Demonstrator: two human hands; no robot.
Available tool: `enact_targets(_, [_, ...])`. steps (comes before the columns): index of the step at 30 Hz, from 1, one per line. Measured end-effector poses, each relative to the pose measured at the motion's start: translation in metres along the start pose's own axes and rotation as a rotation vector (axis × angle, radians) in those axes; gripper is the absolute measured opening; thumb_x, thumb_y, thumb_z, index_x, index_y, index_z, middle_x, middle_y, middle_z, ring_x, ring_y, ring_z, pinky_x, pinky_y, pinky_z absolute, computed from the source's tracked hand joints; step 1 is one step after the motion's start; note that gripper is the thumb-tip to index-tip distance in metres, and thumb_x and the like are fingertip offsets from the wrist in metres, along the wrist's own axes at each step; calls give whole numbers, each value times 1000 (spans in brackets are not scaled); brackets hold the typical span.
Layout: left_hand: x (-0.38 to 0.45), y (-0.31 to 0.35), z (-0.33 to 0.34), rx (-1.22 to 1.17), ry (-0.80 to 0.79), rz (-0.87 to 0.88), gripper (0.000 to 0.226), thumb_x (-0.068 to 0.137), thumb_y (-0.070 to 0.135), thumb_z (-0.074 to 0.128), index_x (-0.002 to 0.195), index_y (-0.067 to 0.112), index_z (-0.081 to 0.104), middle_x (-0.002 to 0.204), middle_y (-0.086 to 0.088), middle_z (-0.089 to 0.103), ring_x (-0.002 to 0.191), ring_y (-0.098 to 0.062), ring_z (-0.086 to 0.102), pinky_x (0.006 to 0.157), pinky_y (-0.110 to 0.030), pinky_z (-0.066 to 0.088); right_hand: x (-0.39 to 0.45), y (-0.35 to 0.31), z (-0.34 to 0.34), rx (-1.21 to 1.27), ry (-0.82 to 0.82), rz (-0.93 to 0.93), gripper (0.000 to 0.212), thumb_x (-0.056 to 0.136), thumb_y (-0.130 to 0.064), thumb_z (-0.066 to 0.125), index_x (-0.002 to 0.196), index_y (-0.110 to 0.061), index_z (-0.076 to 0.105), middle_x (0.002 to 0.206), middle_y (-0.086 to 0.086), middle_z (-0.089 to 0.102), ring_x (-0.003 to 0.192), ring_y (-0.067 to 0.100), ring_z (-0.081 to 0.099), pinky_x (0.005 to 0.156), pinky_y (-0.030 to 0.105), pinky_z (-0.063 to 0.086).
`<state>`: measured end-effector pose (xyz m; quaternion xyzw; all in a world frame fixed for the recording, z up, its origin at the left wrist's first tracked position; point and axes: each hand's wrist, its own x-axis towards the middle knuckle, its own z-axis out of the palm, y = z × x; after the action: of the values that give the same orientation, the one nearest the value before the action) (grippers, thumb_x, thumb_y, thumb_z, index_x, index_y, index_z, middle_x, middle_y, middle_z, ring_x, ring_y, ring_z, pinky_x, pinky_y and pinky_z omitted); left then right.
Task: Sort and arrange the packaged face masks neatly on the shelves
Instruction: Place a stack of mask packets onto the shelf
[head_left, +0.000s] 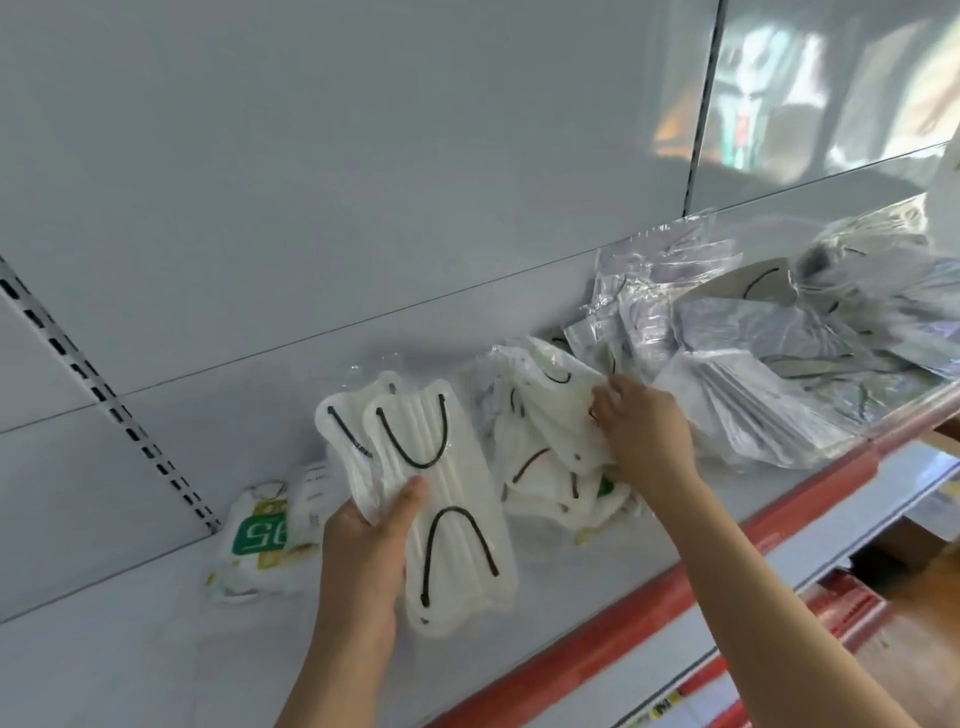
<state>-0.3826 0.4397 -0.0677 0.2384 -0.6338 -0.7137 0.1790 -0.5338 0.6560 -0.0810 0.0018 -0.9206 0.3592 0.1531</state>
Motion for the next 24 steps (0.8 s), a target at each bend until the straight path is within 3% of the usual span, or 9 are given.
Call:
enact_targets(2, [0,-4,7,-30,47,-19,10,88,17,76,98,19,74,82,3,80,73,-16,77,66,-32,56,3,3,-9,234,64,36,14,96,-20,54,107,-13,59,86,5,64,74,23,59,58,31,40])
enact_targets(5, [-4,-4,13,-68,105,-16,13,89,17,75,102,21,73,84,5,80,77,-15,77,68,-33,56,3,3,-28,550,31,90,43,85,-11,68,123,-24,54,107,-4,65,90,14,64,61,20,46])
enact_targets(8, [-8,-2,15,-97,152,14,11,92,19,72,102,24,72,85,7,80,78,-15,76,71,-35,56,-1,-3,-44,898,-102,147,23,87,-13,68,108,-23,65,98,14,71,84,24,69,74,49,59])
enact_targets(11, [-12,-1,18,-65,124,15,12,96,23,67,107,26,72,92,6,80,82,-13,77,77,-38,58,-16,-25,-45,1012,-323,169,9,90,-14,68,94,-20,74,94,17,74,88,36,71,86,57,56])
enact_targets(14, [-19,-2,24,-47,52,-2,27,98,41,60,121,30,68,106,8,79,100,-14,75,95,-44,56,-43,-48,-27,846,-522,71,5,90,-19,70,87,-22,73,83,5,75,82,32,72,77,50,60])
enact_targets(16, [-22,-3,29,-17,13,-12,37,93,55,60,122,34,67,109,10,78,104,-13,74,97,-42,55,-60,-58,-12,667,-563,-61,10,88,-23,71,79,-20,67,68,-6,69,63,15,66,62,29,58])
enact_targets(19, [-24,-9,28,29,84,23,23,92,37,69,110,23,73,94,2,80,87,-16,77,84,-41,60,-75,-57,5,491,-518,-249,23,91,-26,68,70,-21,59,57,-17,57,52,0,51,53,12,40])
enact_targets(21, [-24,-13,21,3,148,15,15,92,26,71,106,20,73,92,0,81,85,-18,78,84,-42,61,-65,-47,7,401,-351,-304,7,94,-31,65,89,-25,67,84,-16,67,71,-3,59,65,14,42])
enact_targets(24, [-24,-21,10,-21,196,-17,13,94,23,70,107,22,73,94,1,80,86,-18,77,85,-43,60,-36,-22,2,-145,-235,-322,56,92,-50,59,141,-25,47,143,-3,51,127,18,50,102,34,40])
